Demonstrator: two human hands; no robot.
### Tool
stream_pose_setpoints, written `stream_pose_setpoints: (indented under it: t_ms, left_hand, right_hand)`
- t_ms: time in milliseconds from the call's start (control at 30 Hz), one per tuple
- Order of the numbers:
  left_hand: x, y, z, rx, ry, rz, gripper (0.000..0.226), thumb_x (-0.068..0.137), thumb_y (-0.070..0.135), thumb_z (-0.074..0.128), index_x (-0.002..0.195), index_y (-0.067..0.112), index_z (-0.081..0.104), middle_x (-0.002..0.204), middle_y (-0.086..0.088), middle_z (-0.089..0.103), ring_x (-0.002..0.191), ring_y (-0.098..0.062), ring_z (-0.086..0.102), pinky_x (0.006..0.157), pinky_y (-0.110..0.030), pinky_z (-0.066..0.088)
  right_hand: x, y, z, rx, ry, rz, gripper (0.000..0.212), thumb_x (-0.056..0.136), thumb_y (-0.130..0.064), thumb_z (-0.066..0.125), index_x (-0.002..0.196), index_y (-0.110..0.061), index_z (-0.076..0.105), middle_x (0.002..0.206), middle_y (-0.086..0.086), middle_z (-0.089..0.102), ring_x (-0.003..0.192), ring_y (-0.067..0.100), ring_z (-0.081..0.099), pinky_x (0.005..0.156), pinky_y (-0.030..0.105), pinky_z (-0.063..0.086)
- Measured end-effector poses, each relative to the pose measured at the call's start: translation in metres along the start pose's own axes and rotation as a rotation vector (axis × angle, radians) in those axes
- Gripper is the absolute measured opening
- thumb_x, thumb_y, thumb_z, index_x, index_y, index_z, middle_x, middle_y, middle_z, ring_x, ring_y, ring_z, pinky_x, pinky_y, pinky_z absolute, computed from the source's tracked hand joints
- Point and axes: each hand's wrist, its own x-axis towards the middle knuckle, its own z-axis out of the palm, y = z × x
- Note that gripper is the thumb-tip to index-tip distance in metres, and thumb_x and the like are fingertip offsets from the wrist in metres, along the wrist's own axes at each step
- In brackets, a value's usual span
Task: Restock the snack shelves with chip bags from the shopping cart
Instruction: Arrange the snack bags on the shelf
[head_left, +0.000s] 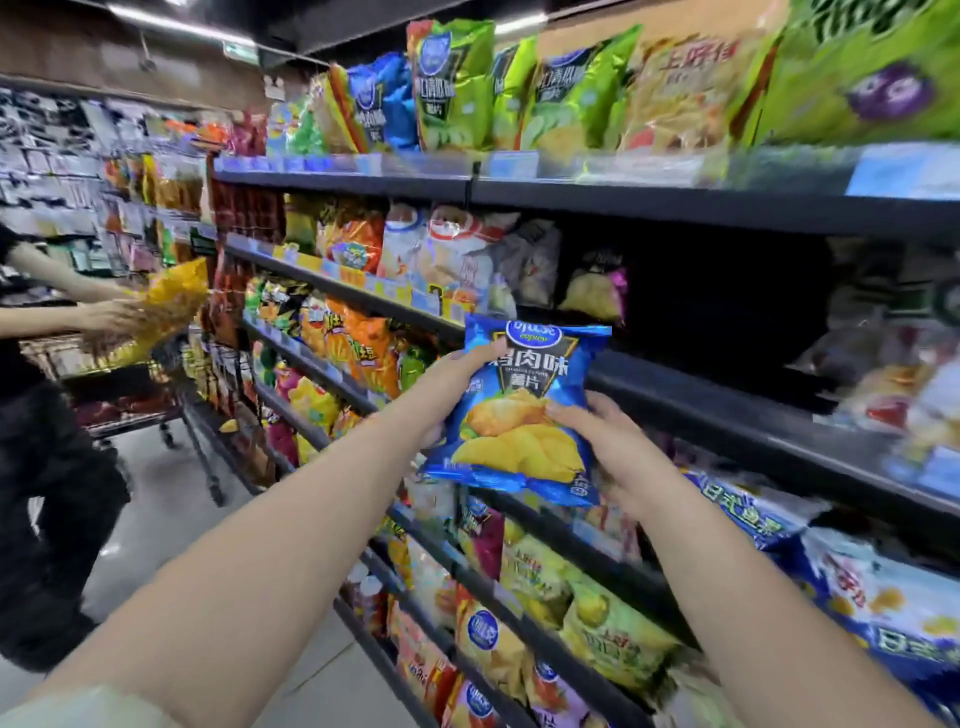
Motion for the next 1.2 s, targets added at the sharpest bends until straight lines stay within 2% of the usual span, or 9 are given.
stream_pose_setpoints:
  t_ms: [200,333,467,600,700,867,967,1067,1200]
  left_hand:
    - [0.095,0.063,0.040,0.102,-0.172,0.050,0.041,0.090,0.051,0.061,0.109,0.016,0.070,0.101,-0.004,0.076,0.079,-0.013,0.071,0.081,-0.030,0.058]
    - [0.141,0.088,0.069,0.261,-0.227,0.139,0.031,0.094,0.048,0.058,0.080,0.021,0.059,0.044,0.014,0.061,0.037,0.003,0.056,0.035,-0.014,0.042]
    - [0.196,0.098,0.088,0.319,-0.397,0.047,0.027,0.092,0.048,0.058,0.084,0.022,0.063,0.070,0.004,0.065,0.063,-0.012,0.064,0.065,-0.028,0.051]
    - [0.235,0.094,0.102,0.395,-0.550,-0.019,0.019,0.094,0.040,0.057,0.093,0.022,0.062,0.090,0.001,0.069,0.078,-0.015,0.066,0.070,-0.033,0.053]
    - [0.264,0.090,0.111,0.416,-0.621,0.006,0.015,0.096,0.035,0.057,0.096,0.021,0.061,0.091,-0.001,0.068,0.081,-0.015,0.064,0.079,-0.036,0.053]
    - [0.307,0.085,0.133,0.364,-0.654,0.050,0.016,0.094,0.015,0.063,0.081,0.019,0.055,0.079,-0.002,0.063,0.073,-0.017,0.061,0.081,-0.034,0.045]
    - [0.329,0.079,0.144,0.399,-0.654,0.107,0.014,0.093,0.014,0.065,0.089,0.020,0.053,0.088,-0.003,0.057,0.096,-0.021,0.052,0.082,-0.033,0.039]
    - [0.341,0.079,0.148,0.424,-0.653,0.149,0.034,0.096,0.014,0.059,0.129,0.015,0.049,0.115,-0.010,0.059,0.104,-0.019,0.049,0.082,-0.031,0.042]
    - [0.351,0.076,0.152,0.325,-0.592,0.138,0.043,0.097,0.005,0.056,0.137,-0.002,0.043,0.142,-0.019,0.047,0.124,-0.028,0.050,0.080,-0.032,0.045]
  right_hand:
    - [0.060,-0.074,-0.042,-0.072,0.227,-0.144,0.039,0.081,-0.018,0.075,0.115,-0.008,0.058,0.099,0.016,0.073,0.080,0.030,0.070,0.076,0.051,0.056]
    - [0.090,-0.108,-0.071,-0.058,0.272,-0.031,0.026,0.084,-0.020,0.070,0.105,-0.005,0.067,0.086,0.014,0.074,0.068,0.027,0.070,0.064,0.041,0.060]
    - [0.116,-0.122,-0.101,-0.045,0.349,0.039,0.031,0.073,-0.023,0.074,0.099,-0.007,0.070,0.089,0.014,0.073,0.072,0.028,0.070,0.067,0.038,0.059]
    - [0.146,-0.126,-0.121,-0.092,0.436,0.052,0.019,0.086,-0.017,0.067,0.103,-0.009,0.068,0.087,0.012,0.073,0.069,0.025,0.071,0.060,0.037,0.059]
    - [0.172,-0.128,-0.134,-0.160,0.511,0.094,0.020,0.086,-0.013,0.068,0.105,-0.005,0.065,0.094,0.015,0.071,0.073,0.025,0.070,0.064,0.037,0.059]
    - [0.209,-0.126,-0.149,-0.379,0.680,0.137,0.017,0.093,-0.005,0.058,0.077,-0.013,0.056,0.063,0.006,0.054,0.054,0.015,0.052,0.053,0.024,0.042]
    - [0.227,-0.124,-0.155,-0.440,0.760,0.151,0.022,0.096,-0.008,0.055,0.075,-0.015,0.055,0.069,0.006,0.046,0.060,0.013,0.042,0.057,0.024,0.034]
    - [0.241,-0.126,-0.159,-0.500,0.858,0.140,0.003,0.095,-0.012,0.058,0.097,-0.010,0.060,0.085,0.005,0.057,0.073,0.015,0.052,0.058,0.023,0.037]
    - [0.254,-0.128,-0.164,-0.515,0.916,0.140,0.030,0.094,-0.017,0.060,0.120,-0.001,0.059,0.121,0.008,0.062,0.107,0.024,0.058,0.077,0.028,0.046]
